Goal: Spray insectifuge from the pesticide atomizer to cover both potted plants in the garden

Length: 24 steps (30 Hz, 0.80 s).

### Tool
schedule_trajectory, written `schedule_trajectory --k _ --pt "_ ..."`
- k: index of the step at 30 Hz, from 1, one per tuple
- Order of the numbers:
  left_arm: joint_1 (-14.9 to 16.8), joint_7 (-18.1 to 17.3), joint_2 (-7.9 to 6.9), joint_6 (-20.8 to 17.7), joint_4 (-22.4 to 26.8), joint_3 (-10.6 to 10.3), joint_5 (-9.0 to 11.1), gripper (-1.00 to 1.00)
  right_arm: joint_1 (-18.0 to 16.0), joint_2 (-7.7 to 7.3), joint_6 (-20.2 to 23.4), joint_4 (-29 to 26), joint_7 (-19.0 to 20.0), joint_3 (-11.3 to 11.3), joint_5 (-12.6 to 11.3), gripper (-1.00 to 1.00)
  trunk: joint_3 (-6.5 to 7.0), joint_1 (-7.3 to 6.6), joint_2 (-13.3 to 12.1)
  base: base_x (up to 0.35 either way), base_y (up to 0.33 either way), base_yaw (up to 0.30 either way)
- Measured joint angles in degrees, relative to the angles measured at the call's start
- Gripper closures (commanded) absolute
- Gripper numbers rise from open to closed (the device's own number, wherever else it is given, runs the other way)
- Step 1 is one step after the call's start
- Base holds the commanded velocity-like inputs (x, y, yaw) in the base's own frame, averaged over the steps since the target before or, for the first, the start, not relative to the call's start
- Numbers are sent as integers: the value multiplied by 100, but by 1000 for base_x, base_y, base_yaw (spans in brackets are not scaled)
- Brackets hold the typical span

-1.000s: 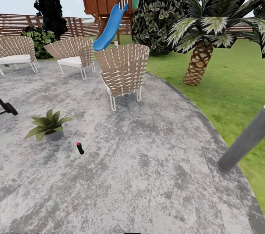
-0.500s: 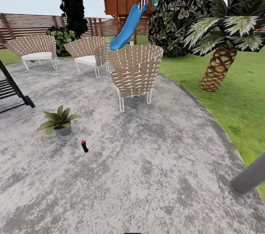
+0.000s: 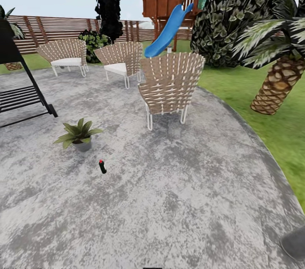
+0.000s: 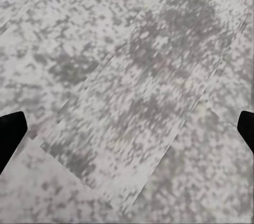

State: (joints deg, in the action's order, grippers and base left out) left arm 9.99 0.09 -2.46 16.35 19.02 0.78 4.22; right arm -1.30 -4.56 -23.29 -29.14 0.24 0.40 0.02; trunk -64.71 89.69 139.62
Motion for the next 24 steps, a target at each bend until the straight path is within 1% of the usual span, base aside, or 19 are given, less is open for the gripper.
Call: schedule_trajectory --k 11,15,24 --pt "0 2 0 0 0 0 0 -100 0 0 0 0 0 0 5 -100 0 0 0 130 -251 278" --pt "0 2 0 0 2 2 0 -100 -1 1 -1 2 0 0 3 -100 0 1 0 56 -66 278" --pt "0 0 0 0 2 2 0 -100 -1 1 -1 3 0 0 4 -100 0 1 0 7 -8 278"
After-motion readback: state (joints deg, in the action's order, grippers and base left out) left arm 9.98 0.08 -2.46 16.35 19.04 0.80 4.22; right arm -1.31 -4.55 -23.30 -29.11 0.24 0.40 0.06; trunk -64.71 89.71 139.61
